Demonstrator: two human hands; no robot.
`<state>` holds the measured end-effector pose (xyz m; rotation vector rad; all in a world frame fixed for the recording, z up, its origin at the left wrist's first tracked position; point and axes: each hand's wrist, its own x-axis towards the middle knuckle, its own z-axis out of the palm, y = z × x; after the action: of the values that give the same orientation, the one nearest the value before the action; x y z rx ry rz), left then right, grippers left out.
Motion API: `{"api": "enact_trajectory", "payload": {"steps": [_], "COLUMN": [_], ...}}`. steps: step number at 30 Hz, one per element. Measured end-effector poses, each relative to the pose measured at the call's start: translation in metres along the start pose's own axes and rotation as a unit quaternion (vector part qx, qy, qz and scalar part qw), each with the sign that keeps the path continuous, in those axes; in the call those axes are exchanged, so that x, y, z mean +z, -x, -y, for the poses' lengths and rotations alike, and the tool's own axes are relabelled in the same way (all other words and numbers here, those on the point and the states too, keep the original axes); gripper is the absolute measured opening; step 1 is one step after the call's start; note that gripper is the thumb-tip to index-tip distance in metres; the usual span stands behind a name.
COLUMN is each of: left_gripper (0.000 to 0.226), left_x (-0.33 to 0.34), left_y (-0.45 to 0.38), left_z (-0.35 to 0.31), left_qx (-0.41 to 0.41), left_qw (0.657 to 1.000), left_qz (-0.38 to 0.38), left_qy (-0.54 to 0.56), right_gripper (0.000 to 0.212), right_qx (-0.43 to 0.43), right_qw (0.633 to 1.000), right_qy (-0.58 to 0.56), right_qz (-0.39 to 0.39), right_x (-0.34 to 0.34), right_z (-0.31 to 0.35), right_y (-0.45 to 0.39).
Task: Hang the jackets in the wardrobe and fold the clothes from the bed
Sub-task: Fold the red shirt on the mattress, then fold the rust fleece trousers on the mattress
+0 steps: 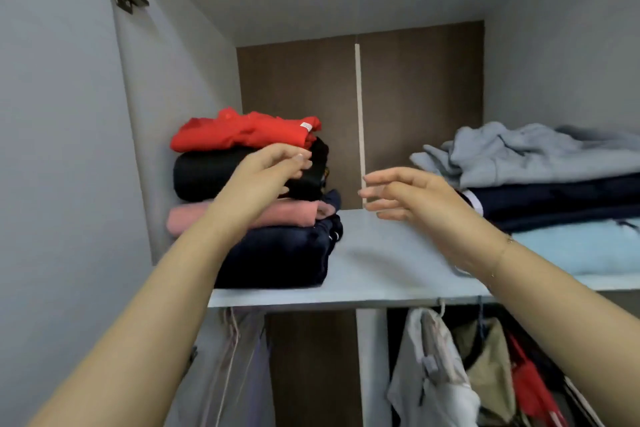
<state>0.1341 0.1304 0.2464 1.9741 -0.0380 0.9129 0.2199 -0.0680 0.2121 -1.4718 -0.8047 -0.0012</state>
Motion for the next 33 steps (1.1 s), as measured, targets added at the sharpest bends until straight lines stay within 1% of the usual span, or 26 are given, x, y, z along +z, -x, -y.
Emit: {"api": "enact_trajectory", "payload": {"steps": [2, 3, 6, 10, 14, 19, 22, 26, 29, 30, 31, 33], "left_gripper": [0.019, 0.019, 0.019, 0.022, 0.021, 0.021, 0.022, 0.022, 0.021, 0.021, 0.021, 0.021], "left_x": [0.020, 0.028, 0.052, 0.082, 0.122, 0.181, 0.217, 0.264, 0.291, 0.299, 0.305, 0.318], "left_y": [0.029, 0.045, 0.102, 0.188, 0.260, 0.352, 0.417, 0.517, 0.601, 0.642, 0.668, 0.738], "left_z": [-0.004, -0.004, -0.002, -0.016, -0.059, -0.144, -0.201, -0.283, -0.339, -0.363, -0.377, -0.412], "left_qx": [-0.046, -0.058, -0.058, -0.070, -0.068, -0.014, 0.025, 0.057, 0.058, 0.058, 0.057, 0.057], "left_qw": [0.993, 0.988, 0.970, 0.927, 0.879, 0.809, 0.753, 0.673, 0.613, 0.585, 0.567, 0.528], "left_qz": [0.074, 0.105, 0.194, 0.309, 0.397, 0.507, 0.577, 0.658, 0.709, 0.732, 0.744, 0.772], "left_qy": [0.076, 0.096, 0.132, 0.201, 0.254, 0.295, 0.315, 0.332, 0.344, 0.346, 0.349, 0.349], "right_gripper": [0.019, 0.020, 0.020, 0.024, 0.025, 0.027, 0.028, 0.029, 0.030, 0.030, 0.029, 0.027], "right_qx": [0.010, 0.016, 0.042, 0.083, 0.104, 0.114, 0.114, 0.121, 0.128, 0.130, 0.132, 0.136], "right_qw": [0.999, 0.997, 0.987, 0.962, 0.920, 0.850, 0.800, 0.725, 0.671, 0.649, 0.633, 0.588], "right_qy": [-0.006, -0.010, -0.016, 0.027, 0.090, 0.155, 0.178, 0.191, 0.210, 0.217, 0.219, 0.220], "right_qz": [-0.048, -0.074, -0.154, -0.261, -0.368, -0.490, -0.562, -0.650, -0.699, -0.717, -0.731, -0.766], "right_x": [-0.009, -0.011, -0.019, -0.026, -0.039, -0.059, -0.073, -0.089, -0.095, -0.096, -0.097, -0.098], "right_z": [-0.002, -0.004, -0.011, 0.001, 0.037, 0.096, 0.129, 0.172, 0.201, 0.215, 0.221, 0.236], "right_y": [0.045, 0.069, 0.151, 0.268, 0.382, 0.513, 0.594, 0.714, 0.805, 0.846, 0.873, 0.943]}}
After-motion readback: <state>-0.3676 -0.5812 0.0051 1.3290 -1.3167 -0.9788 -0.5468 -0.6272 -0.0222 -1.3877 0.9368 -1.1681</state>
